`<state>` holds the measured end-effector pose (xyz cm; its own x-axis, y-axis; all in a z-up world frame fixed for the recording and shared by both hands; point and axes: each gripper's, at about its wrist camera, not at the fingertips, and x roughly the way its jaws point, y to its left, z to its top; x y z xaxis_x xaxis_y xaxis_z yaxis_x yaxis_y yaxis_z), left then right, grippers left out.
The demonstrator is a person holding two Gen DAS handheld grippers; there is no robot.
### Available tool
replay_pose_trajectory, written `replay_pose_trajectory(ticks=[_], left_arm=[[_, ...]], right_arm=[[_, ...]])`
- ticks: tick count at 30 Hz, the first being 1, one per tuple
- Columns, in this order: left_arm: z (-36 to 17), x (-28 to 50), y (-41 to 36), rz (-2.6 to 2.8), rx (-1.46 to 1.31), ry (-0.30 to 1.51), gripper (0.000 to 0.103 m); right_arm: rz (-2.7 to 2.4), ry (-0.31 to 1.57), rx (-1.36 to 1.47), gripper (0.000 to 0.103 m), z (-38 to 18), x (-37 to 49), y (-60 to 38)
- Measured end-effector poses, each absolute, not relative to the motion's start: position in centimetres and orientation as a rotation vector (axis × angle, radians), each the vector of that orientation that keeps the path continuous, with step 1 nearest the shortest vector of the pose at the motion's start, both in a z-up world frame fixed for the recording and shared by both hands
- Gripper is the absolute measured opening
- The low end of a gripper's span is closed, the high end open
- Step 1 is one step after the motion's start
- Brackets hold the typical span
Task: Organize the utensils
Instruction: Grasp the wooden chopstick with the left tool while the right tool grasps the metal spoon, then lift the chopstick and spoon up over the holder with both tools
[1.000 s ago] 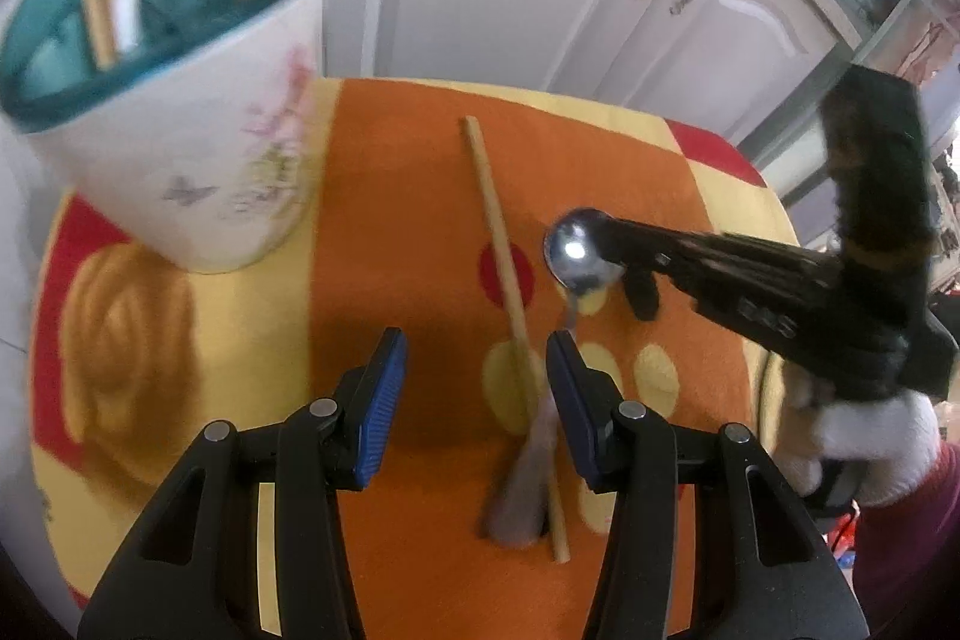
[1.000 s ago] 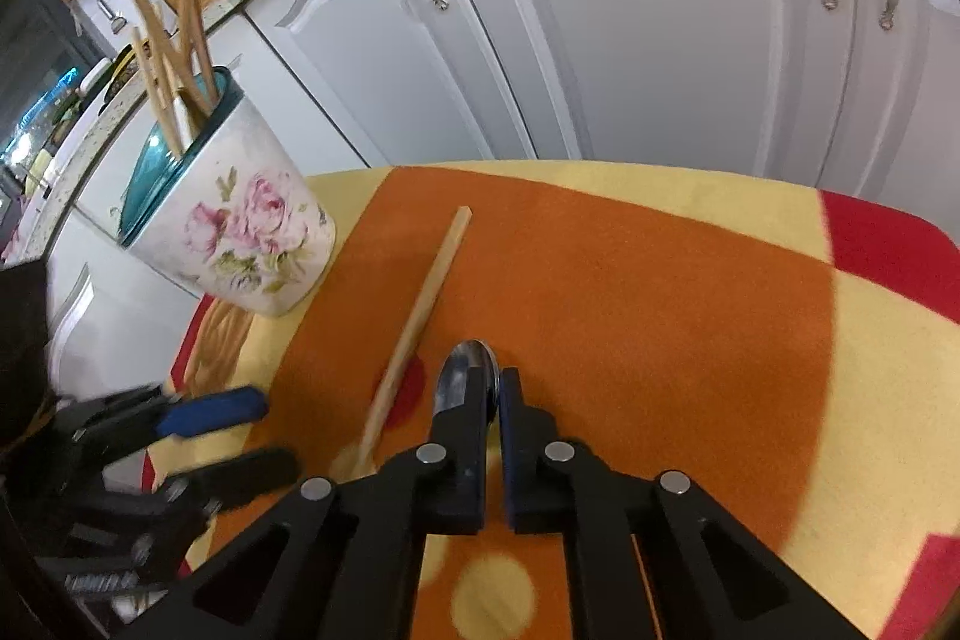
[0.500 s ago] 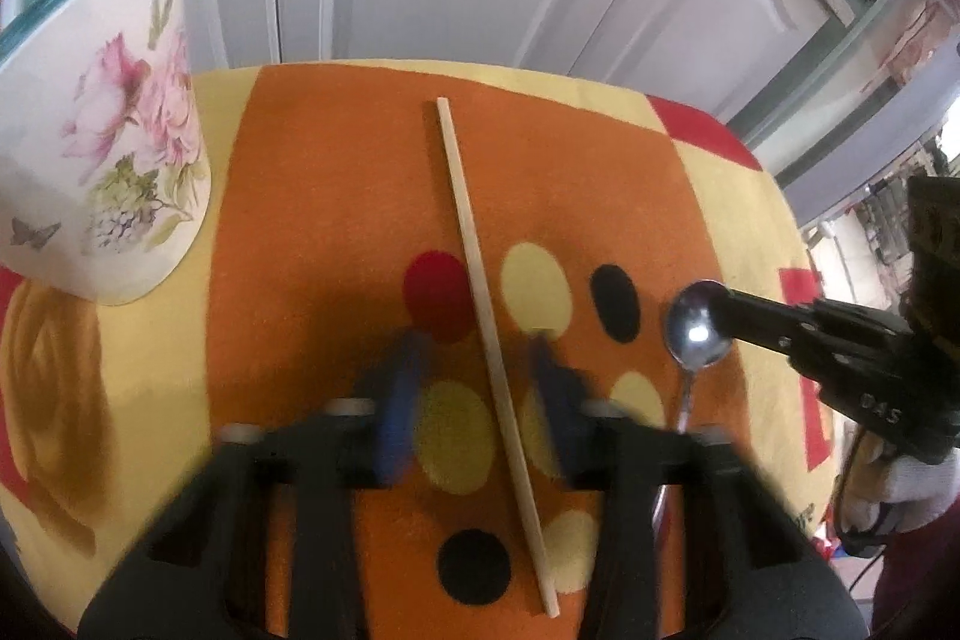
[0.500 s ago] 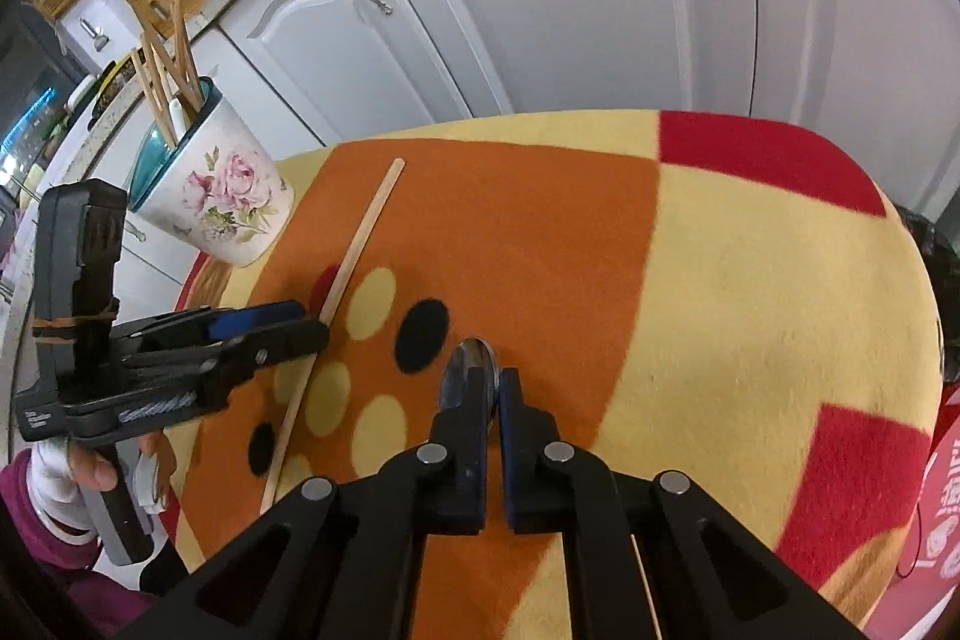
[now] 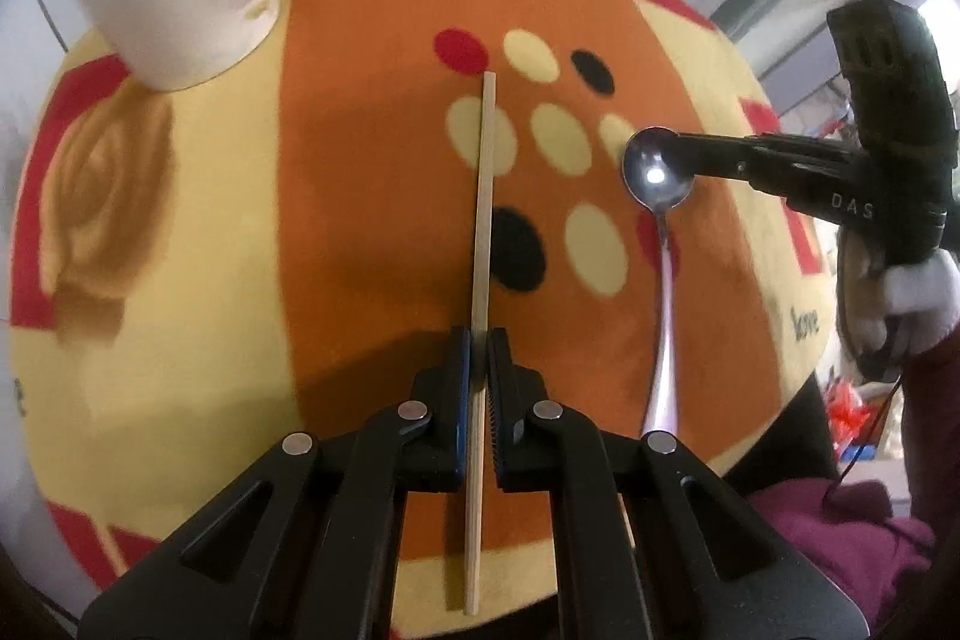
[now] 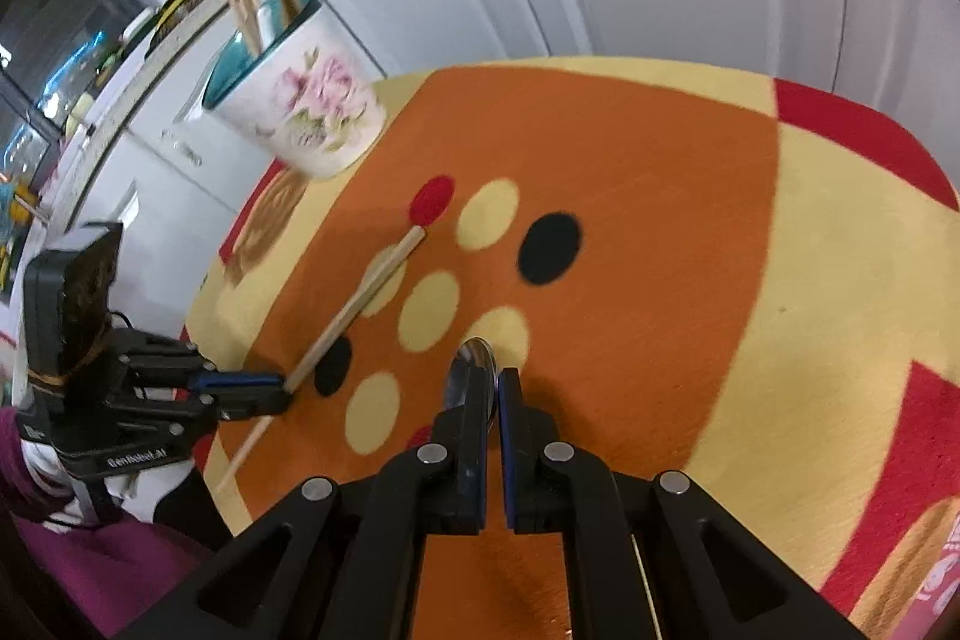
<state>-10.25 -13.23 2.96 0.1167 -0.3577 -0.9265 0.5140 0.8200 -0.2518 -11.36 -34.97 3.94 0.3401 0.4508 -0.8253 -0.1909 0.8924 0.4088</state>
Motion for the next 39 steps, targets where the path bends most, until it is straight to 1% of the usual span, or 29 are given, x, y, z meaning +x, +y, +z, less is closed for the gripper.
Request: replay_pose_trajectory(ticks=[1,2,3,4,5,6,9,13,16,17,18,19,22,24,29,33,35,36,37,39], left_arm=[[3.2,-10.0,-13.2,-0.639,0.143,1.296,0.005],[3.5,-9.6,-13.3,-0.635,0.143,1.277,0.009],[3.8,-9.2,-13.5,-0.629,0.147,1.258,0.018],[4.0,-8.8,-13.8,-0.626,0.147,1.245,0.024],[4.4,-8.1,-14.3,-0.634,0.139,1.221,0.035],[4.5,-7.6,-14.8,-0.644,0.133,1.203,0.041],[4.5,-6.0,-16.9,-0.651,0.176,1.171,0.041],[3.5,-4.5,-19.3,-0.667,0.238,1.178,0.041],[2.7,-3.8,-20.4,-0.667,0.292,1.171,0.038],[2.7,-3.7,-20.6,-0.667,0.306,1.159,0.027],[2.6,-3.6,-20.8,-0.659,0.328,1.153,0.011],[2.7,-3.6,-20.6,-0.659,0.33,1.148,0.006],[2.8,-3.3,-19.7,-0.665,0.277,1.171,0.005],[3.6,-3.5,-18.5,-0.655,0.242,1.16,0.004],[7.6,-4.3,-15.4,-0.661,0.138,1.075,0.004],[9.3,-4.8,-14.2,-0.65,0.094,1.035,0.004],[10.1,-5.0,-13.2,-0.644,0.075,1.021,0.004],[10.4,-5.2,-12.9,-0.642,0.069,1.016,0.004],[10.5,-5.2,-12.7,-0.641,0.065,1.013,0.004],[11.0,-5.4,-12.0,-0.639,0.055,1.003,0.004]], right_arm=[[0.423,1.16,0.255,0.003,3.7,-11.4,-34.8],[0.416,1.162,0.254,0.003,3.6,-11.5,-34.8],[0.408,1.158,0.26,0.003,3.6,-11.5,-34.9],[0.403,1.154,0.273,0.003,3.6,-11.5,-35.0],[0.396,1.155,0.279,0.004,3.5,-11.5,-35.2],[0.389,1.158,0.278,0.005,3.5,-11.5,-35.2],[0.385,1.161,0.272,0.007,3.5,-11.7,-35.2],[0.38,1.167,0.278,0.009,3.1,-11.6,-35.1],[0.377,1.157,0.288,0.009,3.0,-11.6,-35.1],[0.373,1.151,0.287,0.009,3.0,-11.7,-35.0],[0.372,1.146,0.291,0.009,3.1,-11.8,-34.9],[0.373,1.146,0.29,0.009,3.0,-11.8,-34.8],[0.366,1.128,0.249,0.004,3.5,-12.0,-34.1],[0.375,1.104,0.232,0.004,4.6,-12.1,-33.9],[0.399,1.033,0.19,0.004,7.9,-12.2,-33.7],[0.368,1.036,0.169,0.004,8.0,-11.8,-33.5],[0.349,1.06,0.153,0.012,7.3,-11.6,-33.6],[0.34,1.07,0.144,0.029,7.1,-11.7,-33.9],[0.333,1.08,0.141,0.035,6.7,-11.9,-34.1],[0.34,1.094,0.17,0.035,6.0,-12.0,-34.4]])
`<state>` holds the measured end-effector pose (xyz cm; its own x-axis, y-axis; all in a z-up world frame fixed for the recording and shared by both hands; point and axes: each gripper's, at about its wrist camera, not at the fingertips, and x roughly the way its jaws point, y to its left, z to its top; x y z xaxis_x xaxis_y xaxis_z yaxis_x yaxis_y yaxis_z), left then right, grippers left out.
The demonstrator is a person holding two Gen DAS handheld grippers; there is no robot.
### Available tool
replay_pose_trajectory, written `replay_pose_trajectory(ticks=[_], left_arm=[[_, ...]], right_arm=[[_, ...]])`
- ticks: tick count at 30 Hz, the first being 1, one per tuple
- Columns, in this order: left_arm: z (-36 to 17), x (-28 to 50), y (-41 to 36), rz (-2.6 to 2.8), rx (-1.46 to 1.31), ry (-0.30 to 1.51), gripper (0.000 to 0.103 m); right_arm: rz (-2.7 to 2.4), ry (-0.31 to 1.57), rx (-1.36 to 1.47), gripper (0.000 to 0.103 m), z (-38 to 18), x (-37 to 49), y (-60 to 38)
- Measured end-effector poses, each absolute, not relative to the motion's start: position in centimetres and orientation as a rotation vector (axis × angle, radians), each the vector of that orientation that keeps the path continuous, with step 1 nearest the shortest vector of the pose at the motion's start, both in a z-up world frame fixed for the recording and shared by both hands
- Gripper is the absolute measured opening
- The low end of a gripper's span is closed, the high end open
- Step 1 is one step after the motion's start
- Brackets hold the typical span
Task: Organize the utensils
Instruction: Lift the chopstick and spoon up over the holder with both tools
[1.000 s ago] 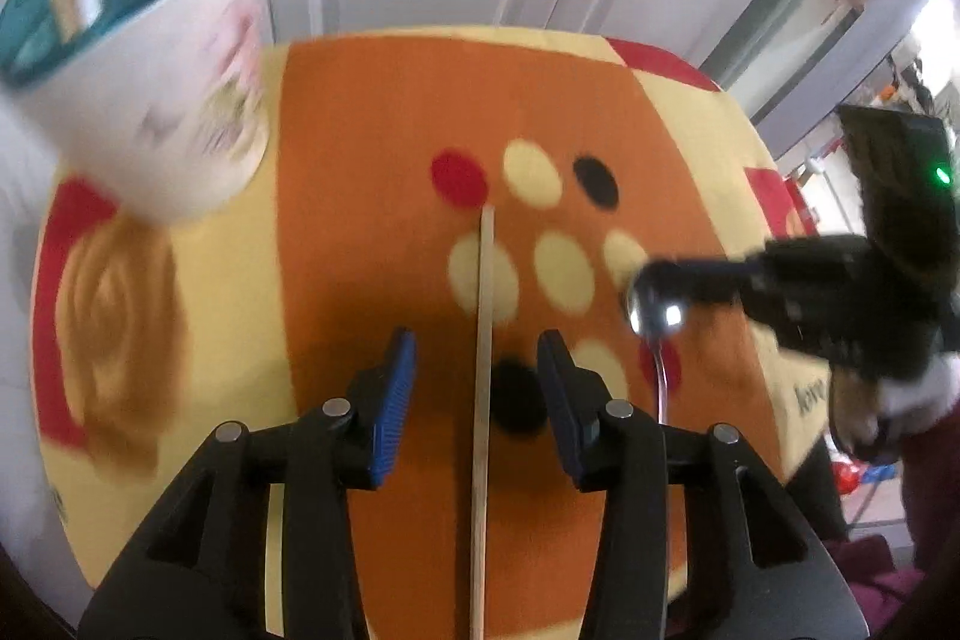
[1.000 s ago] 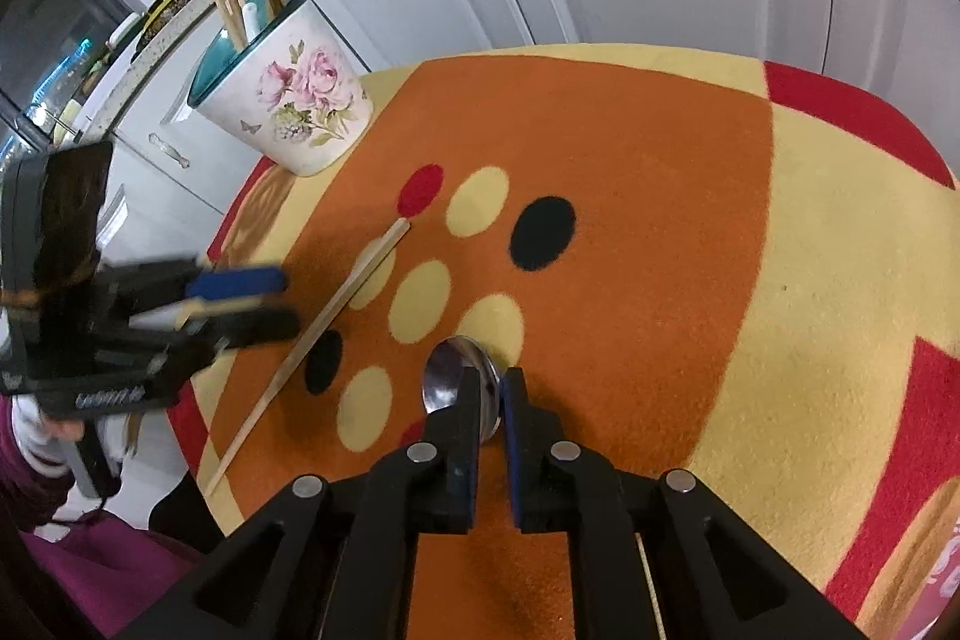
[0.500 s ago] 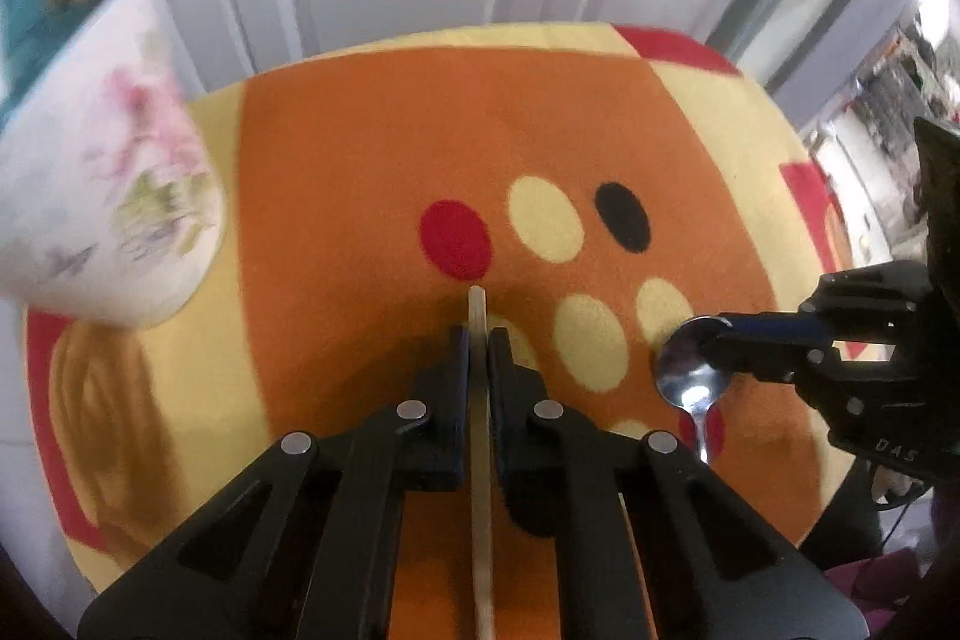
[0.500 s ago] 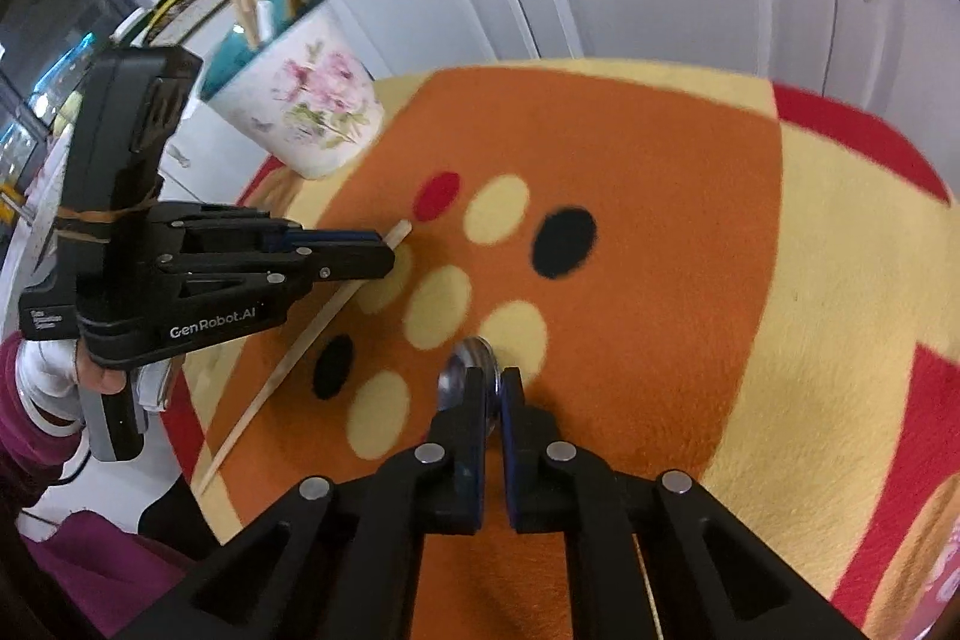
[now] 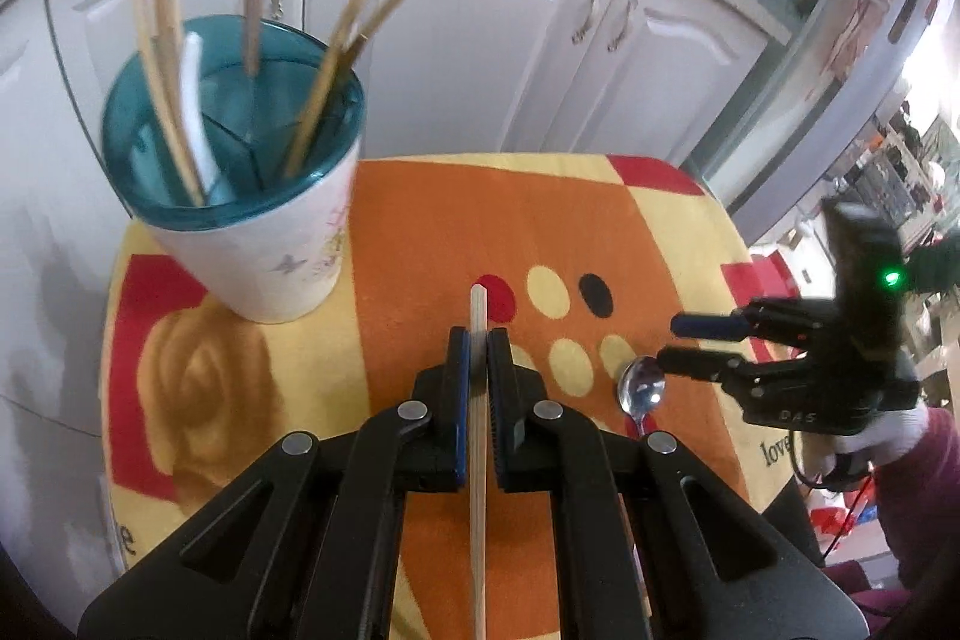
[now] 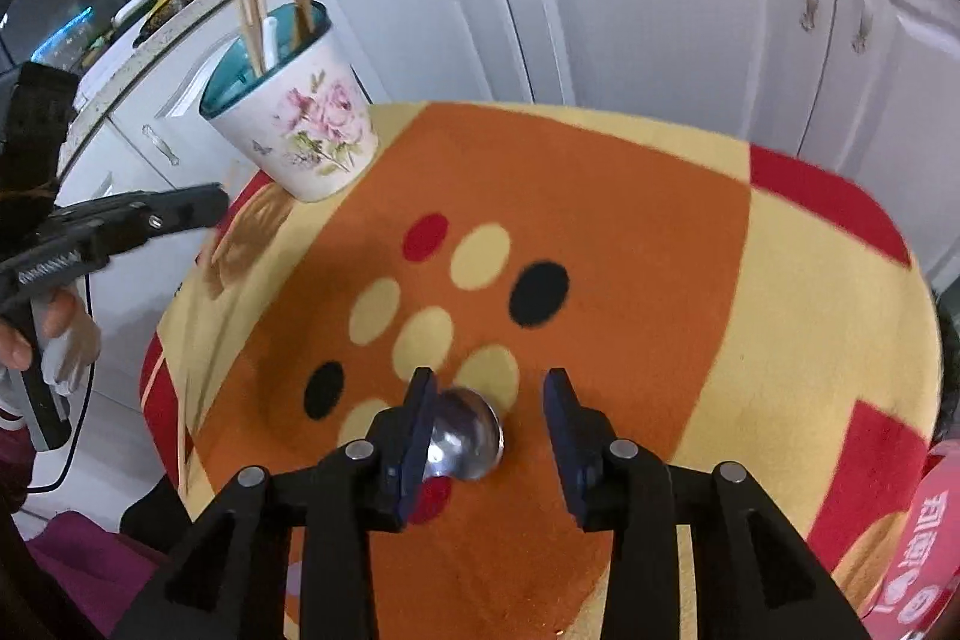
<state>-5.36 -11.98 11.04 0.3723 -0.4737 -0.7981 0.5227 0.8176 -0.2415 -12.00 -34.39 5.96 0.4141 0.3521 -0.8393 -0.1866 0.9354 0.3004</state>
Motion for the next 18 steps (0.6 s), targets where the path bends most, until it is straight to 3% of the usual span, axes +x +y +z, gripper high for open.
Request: replay_pose_trajectory(ticks=[2,4,7,18], left_arm=[[11.5,-5.4,-11.6,-0.64,0.04,0.997,0.004],[11.8,-5.6,-11.4,-0.64,0.031,0.988,0.004],[12.4,-5.9,-10.9,-0.64,0.018,0.978,0.004],[17.4,-6.7,-8.0,-0.631,-0.062,0.868,0.004]], right_arm=[[0.361,1.119,0.197,0.035,5.0,-12.0,-34.5],[0.357,1.132,0.203,0.016,4.0,-11.8,-34.4],[0.368,1.126,0.23,0.004,3.3,-11.9,-34.0],[0.37,0.932,0.161,0.003,11.8,-13.3,-33.8]])
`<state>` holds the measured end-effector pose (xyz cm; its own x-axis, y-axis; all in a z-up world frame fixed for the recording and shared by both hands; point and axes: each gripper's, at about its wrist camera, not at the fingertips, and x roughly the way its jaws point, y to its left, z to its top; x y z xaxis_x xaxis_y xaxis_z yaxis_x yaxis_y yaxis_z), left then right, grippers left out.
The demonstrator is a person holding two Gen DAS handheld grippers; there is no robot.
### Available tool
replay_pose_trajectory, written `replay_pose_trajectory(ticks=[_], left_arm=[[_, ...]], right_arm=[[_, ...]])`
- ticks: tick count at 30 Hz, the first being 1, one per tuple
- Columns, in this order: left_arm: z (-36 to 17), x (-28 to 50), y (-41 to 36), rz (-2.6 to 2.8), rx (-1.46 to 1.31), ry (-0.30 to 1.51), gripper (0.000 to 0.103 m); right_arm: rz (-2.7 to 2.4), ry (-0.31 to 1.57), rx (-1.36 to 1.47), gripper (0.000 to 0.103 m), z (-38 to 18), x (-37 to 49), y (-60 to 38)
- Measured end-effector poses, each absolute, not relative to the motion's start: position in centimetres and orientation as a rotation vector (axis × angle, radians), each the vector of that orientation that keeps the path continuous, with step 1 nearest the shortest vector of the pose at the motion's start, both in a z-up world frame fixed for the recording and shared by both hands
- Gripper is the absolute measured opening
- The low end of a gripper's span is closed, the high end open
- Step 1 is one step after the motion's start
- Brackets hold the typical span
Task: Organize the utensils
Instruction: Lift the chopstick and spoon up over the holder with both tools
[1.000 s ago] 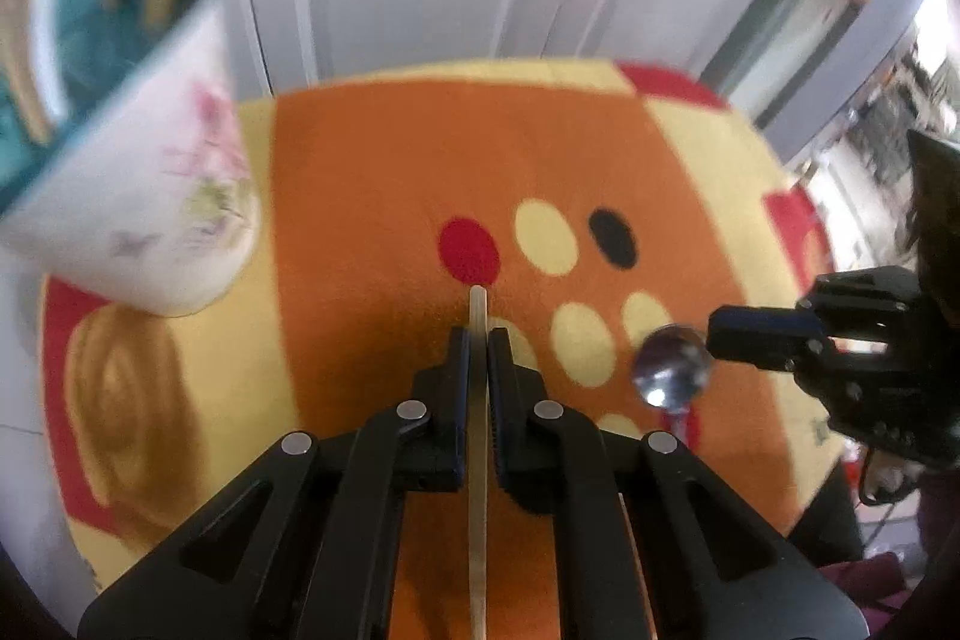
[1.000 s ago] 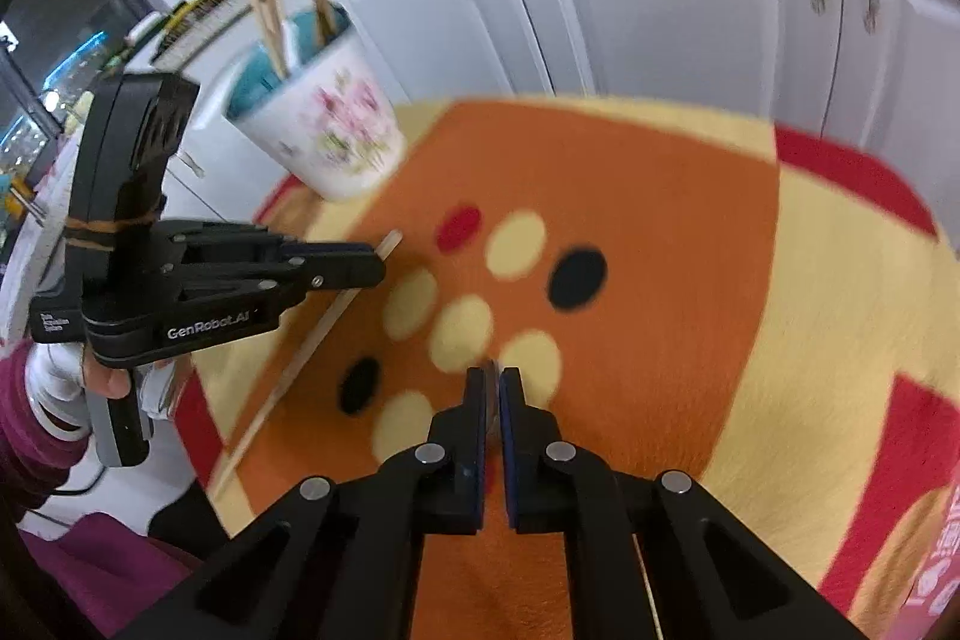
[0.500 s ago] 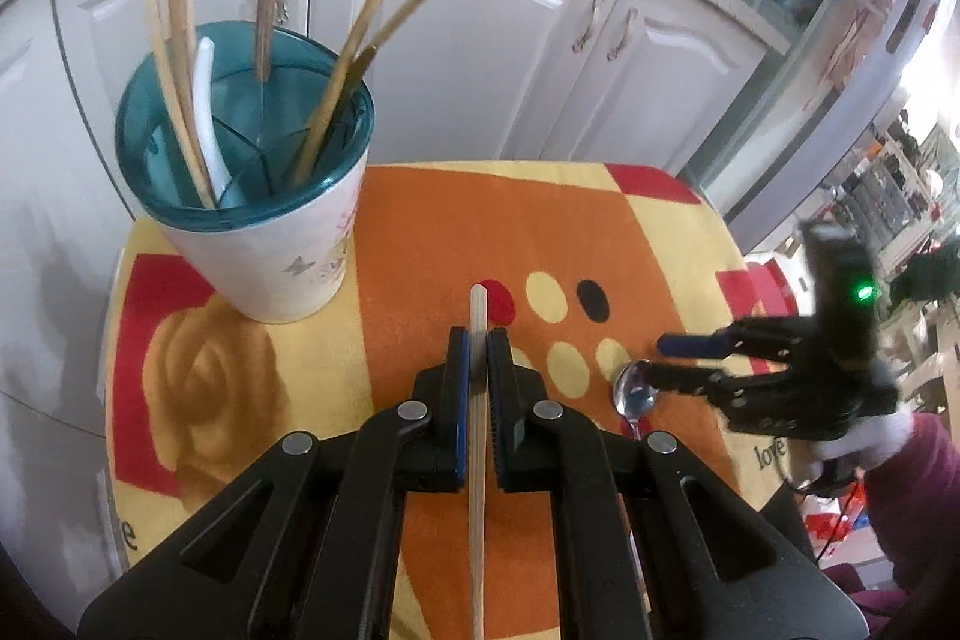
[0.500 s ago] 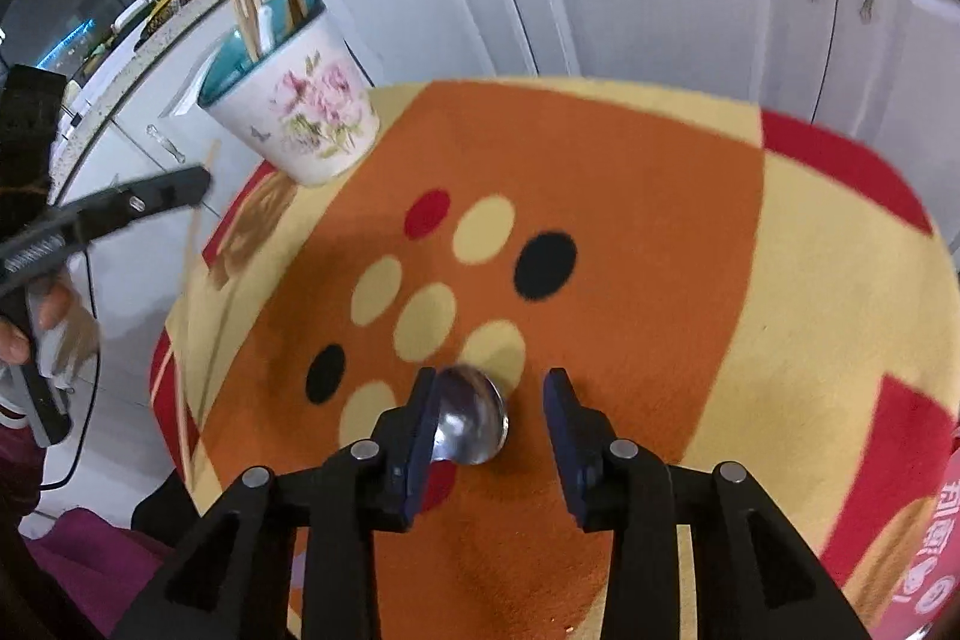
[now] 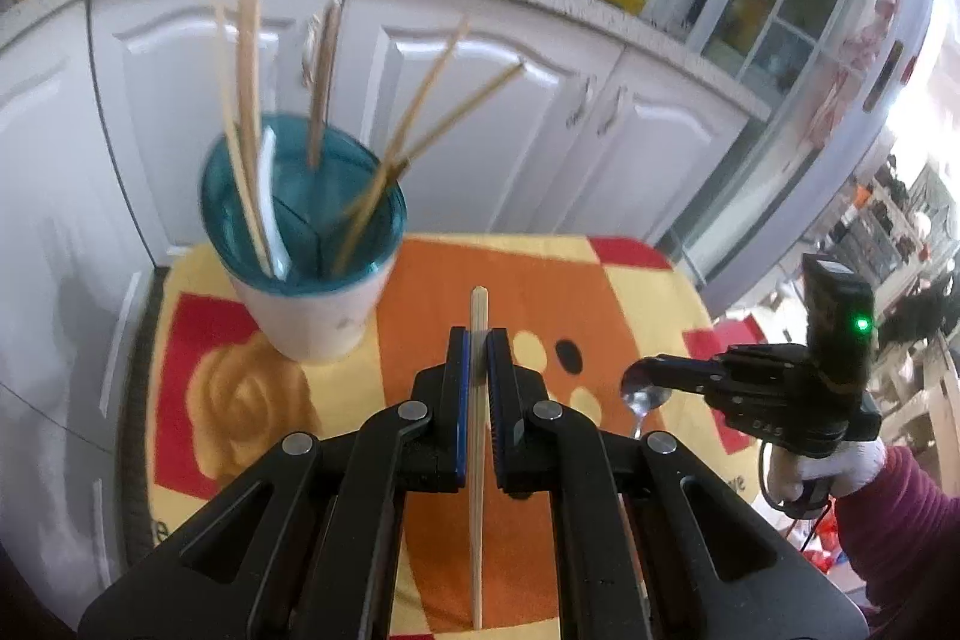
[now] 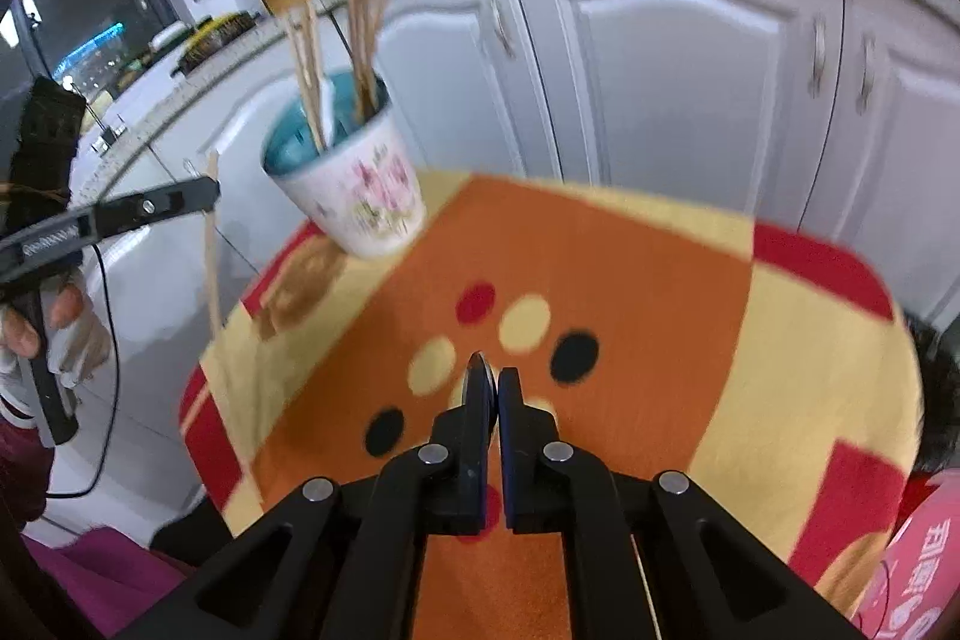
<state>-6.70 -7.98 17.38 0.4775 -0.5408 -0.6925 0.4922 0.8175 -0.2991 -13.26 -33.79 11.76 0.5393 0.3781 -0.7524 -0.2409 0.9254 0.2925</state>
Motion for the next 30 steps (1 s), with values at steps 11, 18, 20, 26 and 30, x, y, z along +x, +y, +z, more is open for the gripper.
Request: replay_pose_trajectory(ticks=[11,18,20,26,30], left_arm=[[21.9,-6.4,-4.5,-0.6,-0.092,0.775,0.004],[27.1,-4.7,-1.7,-0.552,-0.12,0.662,0.004],[28.5,-4.1,-1.1,-0.541,-0.121,0.632,0.004],[32.2,-2.0,0.4,-0.492,-0.108,0.558,0.004],[33.1,-0.3,0.7,-0.46,-0.1,0.54,0.004]], right_arm=[[0.392,0.764,0.14,0.003,19.2,-11.0,-31.6],[0.396,0.687,0.118,0.003,23.5,-7.6,-28.8],[0.399,0.673,0.109,0.003,24.4,-6.5,-27.9],[0.374,0.627,0.075,0.003,26.8,-3.3,-25.4],[0.342,0.608,0.051,0.003,27.2,-1.2,-23.7]])
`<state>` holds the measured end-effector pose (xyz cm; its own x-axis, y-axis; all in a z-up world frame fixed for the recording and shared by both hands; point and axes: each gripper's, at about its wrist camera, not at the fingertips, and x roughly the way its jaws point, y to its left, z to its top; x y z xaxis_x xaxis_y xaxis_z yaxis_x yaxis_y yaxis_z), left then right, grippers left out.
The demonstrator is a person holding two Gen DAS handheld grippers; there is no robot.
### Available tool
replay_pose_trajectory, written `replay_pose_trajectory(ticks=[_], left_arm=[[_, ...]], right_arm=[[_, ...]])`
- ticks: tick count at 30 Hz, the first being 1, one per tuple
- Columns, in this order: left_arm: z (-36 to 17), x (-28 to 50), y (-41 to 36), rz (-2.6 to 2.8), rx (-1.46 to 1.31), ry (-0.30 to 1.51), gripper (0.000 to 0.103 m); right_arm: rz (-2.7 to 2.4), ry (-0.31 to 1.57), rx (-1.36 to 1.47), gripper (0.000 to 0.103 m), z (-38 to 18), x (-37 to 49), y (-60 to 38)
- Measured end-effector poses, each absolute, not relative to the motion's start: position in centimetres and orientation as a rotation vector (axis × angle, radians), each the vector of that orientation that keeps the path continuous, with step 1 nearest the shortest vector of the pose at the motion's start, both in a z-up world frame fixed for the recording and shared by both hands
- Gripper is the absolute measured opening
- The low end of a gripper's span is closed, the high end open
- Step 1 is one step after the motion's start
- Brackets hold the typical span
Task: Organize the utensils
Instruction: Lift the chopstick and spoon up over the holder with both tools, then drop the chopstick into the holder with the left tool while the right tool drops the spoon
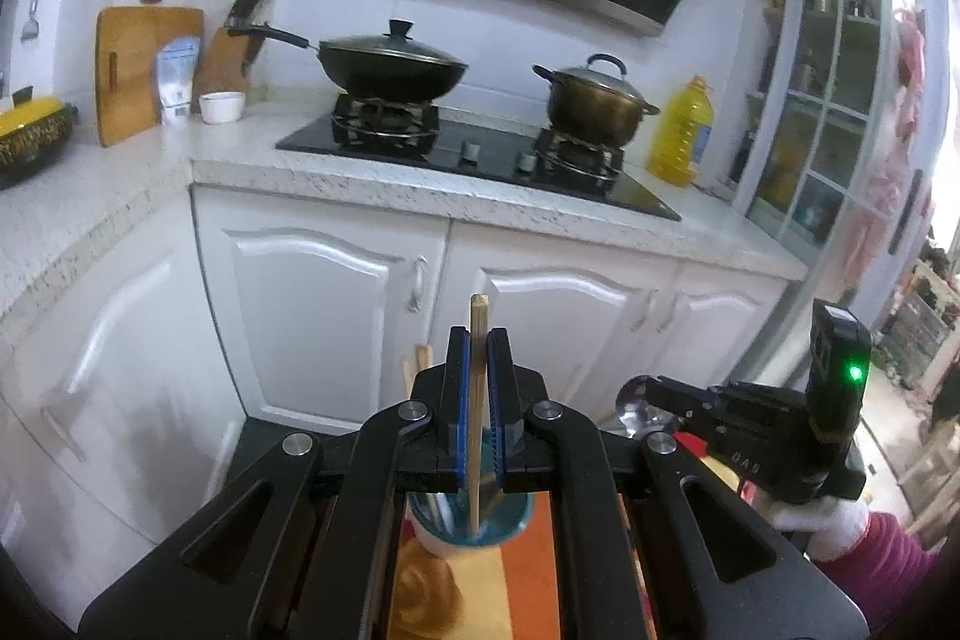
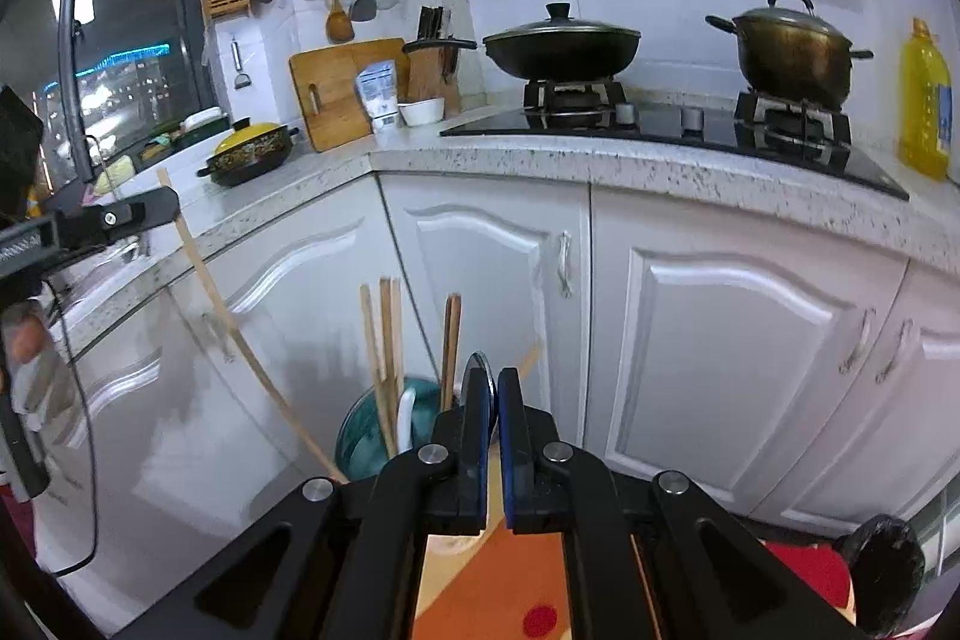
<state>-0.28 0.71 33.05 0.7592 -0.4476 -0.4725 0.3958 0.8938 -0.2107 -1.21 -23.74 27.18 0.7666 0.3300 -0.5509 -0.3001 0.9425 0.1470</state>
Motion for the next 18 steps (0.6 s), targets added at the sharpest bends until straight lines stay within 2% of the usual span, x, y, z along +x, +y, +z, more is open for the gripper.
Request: replay_pose_trajectory(ticks=[9,18], left_arm=[[30.3,2.4,-0.1,-0.408,-0.045,0.566,0.004],[26.1,3.5,-0.4,-0.378,-0.062,0.619,0.004]], right_arm=[[0.275,0.608,-0.077,0.003,25.6,3.4,-19.6],[0.243,0.614,-0.224,0.003,22.6,3.9,-17.2]])
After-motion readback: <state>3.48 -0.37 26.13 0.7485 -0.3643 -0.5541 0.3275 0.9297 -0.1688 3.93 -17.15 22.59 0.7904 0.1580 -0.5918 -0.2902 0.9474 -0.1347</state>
